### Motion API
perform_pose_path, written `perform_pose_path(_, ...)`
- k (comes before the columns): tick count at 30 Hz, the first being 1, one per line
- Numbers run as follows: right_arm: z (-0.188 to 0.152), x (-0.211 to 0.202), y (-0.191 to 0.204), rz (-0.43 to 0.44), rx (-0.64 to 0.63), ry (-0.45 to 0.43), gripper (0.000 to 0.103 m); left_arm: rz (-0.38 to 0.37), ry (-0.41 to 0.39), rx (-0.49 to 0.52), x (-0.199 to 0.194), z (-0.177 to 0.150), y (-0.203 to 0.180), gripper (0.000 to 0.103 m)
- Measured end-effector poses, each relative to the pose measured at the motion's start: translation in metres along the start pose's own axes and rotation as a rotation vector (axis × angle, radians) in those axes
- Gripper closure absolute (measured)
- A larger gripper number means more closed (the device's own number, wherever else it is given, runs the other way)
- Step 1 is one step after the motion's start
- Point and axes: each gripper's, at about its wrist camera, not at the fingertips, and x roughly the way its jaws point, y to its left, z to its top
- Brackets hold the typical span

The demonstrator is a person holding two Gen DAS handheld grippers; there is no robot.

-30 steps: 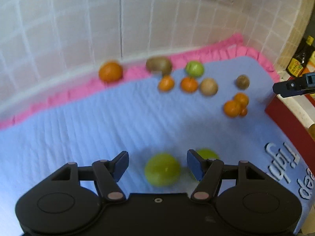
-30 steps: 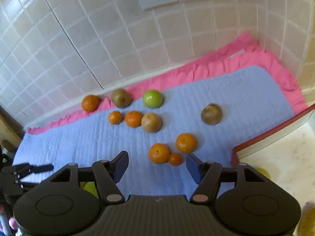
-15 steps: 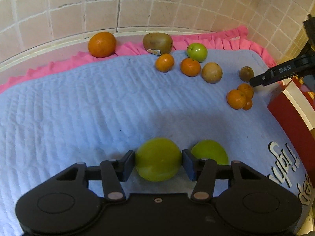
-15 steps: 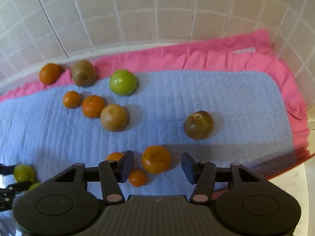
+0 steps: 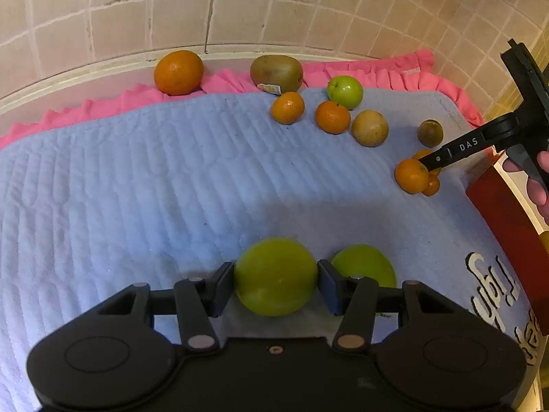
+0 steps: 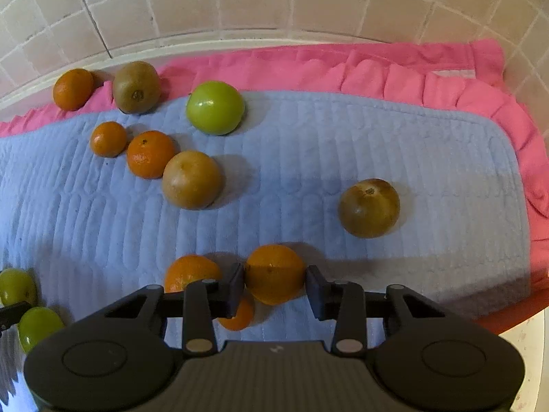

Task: Organize fruits
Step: 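Grasp the mandarin with the right gripper, then carry the green apple and mandarin over the white box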

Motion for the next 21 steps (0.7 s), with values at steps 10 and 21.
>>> perform_pose_path(10, -0.021, -0.093, -0.036, 0.002, 0.106, -0.246, 0.063, 0.055, -0.088, 0.027, -0.034, 0.021, -0.014, 0.041)
perform_pose_path(21, -0.117, -0.182, -0.148, -0.091, 0.394, -0.432, 0.063, -0.115, -0.191, 0.277, -0.044, 0.077, -0.131, 0.041)
